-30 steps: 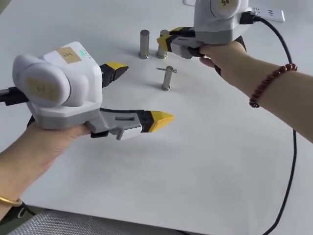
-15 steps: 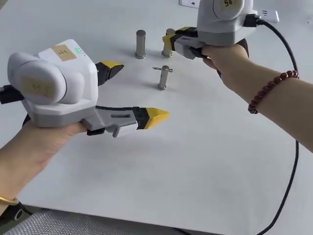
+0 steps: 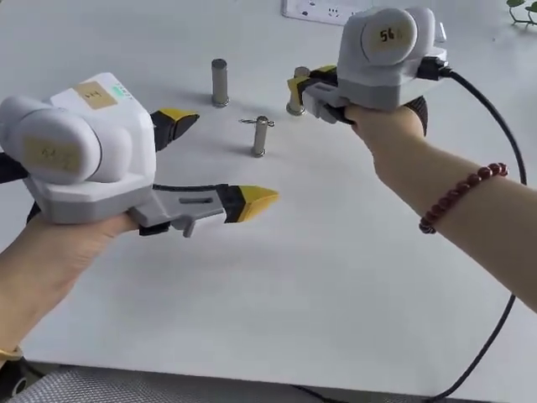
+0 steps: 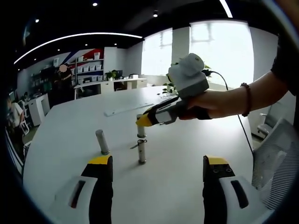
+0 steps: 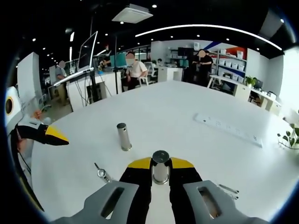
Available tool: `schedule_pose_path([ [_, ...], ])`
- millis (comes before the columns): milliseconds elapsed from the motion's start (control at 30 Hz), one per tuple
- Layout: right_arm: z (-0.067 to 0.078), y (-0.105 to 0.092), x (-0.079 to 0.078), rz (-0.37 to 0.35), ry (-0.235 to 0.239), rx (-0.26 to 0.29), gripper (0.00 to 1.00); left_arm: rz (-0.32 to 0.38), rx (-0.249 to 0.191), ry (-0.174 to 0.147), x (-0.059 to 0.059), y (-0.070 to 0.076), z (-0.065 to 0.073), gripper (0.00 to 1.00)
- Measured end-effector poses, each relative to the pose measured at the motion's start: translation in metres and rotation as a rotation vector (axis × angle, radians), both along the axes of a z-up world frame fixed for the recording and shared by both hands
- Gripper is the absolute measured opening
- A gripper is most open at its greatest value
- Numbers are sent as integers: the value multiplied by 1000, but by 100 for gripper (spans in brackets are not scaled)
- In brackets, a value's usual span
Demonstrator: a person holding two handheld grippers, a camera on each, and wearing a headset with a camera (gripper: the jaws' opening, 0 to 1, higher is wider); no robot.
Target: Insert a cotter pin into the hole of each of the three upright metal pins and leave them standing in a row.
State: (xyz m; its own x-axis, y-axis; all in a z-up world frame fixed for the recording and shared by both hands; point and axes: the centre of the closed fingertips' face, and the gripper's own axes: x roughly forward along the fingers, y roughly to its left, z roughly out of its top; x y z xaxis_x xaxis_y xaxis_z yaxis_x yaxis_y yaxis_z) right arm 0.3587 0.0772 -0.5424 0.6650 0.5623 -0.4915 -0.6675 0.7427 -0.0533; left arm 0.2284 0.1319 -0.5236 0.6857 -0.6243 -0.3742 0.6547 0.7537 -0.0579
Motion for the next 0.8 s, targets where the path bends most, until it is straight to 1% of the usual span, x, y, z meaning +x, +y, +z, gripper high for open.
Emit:
schedule_pose_path([
  [133,1,-8,-13,-33,-7,-13,7,-3,2,-3,-3,-1,2,79],
  [200,-1,-11,-20,-56,18,7,7,-4,5,1,-4,-2,1,78],
  [233,-3,-14,-19,-65,17,1,7,-7,9,2,-6,-2,0,78],
  [300,-6,-18,-23,-79,20,-14,7,-8,8,2,-7,-4,1,78],
  [400,-11,-22,-27,-97,30,-9,7,-11,5,-1,-8,-5,3,78],
  [533,-16,-28,-40,-113,40,-18,7,-16,4,-3,-9,-8,4,77],
  [667,-18,-33,-49,-142,63,8,7,-23,6,-3,-11,-11,5,77],
  [800,-18,-34,-57,-151,61,15,7,-29,7,-3,-12,-13,5,77],
])
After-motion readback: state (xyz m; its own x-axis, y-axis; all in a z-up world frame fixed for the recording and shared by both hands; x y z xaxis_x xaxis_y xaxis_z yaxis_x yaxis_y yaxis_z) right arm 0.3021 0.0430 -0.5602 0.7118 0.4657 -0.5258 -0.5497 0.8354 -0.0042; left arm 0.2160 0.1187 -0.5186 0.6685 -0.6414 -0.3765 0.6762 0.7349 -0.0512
